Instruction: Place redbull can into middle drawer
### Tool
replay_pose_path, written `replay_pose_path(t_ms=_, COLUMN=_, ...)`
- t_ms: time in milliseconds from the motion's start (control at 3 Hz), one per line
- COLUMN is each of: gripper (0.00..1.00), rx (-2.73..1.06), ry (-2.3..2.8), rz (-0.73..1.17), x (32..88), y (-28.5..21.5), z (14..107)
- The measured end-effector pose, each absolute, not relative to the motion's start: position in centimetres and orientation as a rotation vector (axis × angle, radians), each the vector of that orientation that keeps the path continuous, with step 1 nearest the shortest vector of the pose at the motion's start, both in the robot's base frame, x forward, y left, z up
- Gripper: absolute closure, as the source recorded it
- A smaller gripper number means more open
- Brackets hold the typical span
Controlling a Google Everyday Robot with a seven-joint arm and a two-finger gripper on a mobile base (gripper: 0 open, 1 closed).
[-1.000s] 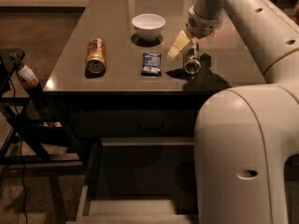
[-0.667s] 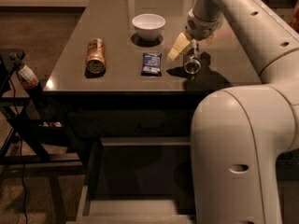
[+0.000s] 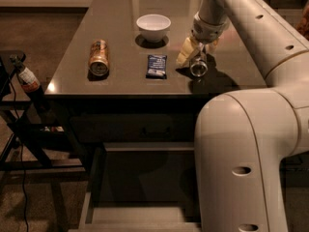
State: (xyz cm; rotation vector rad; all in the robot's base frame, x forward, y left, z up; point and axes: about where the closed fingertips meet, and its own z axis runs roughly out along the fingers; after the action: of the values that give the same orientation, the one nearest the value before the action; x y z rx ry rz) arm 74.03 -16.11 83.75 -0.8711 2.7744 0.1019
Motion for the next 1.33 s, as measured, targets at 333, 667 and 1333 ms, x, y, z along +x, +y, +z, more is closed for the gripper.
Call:
replay_pose_path(t_ms=333, gripper=0.42, rx=-0.871, ry=2.774, rz=0.102, x=74.03, y=-16.11, z=83.75)
replay_pose_path(t_ms=667, gripper=0.65, rx=-0.871, ry=2.774, rz=0.102, x=74.03, y=-16.11, z=83.75)
replay_pose_path(t_ms=1333, gripper=1.0, rx=-0.871, ry=2.774, rz=0.102, x=74.04, y=-16.11, z=83.74)
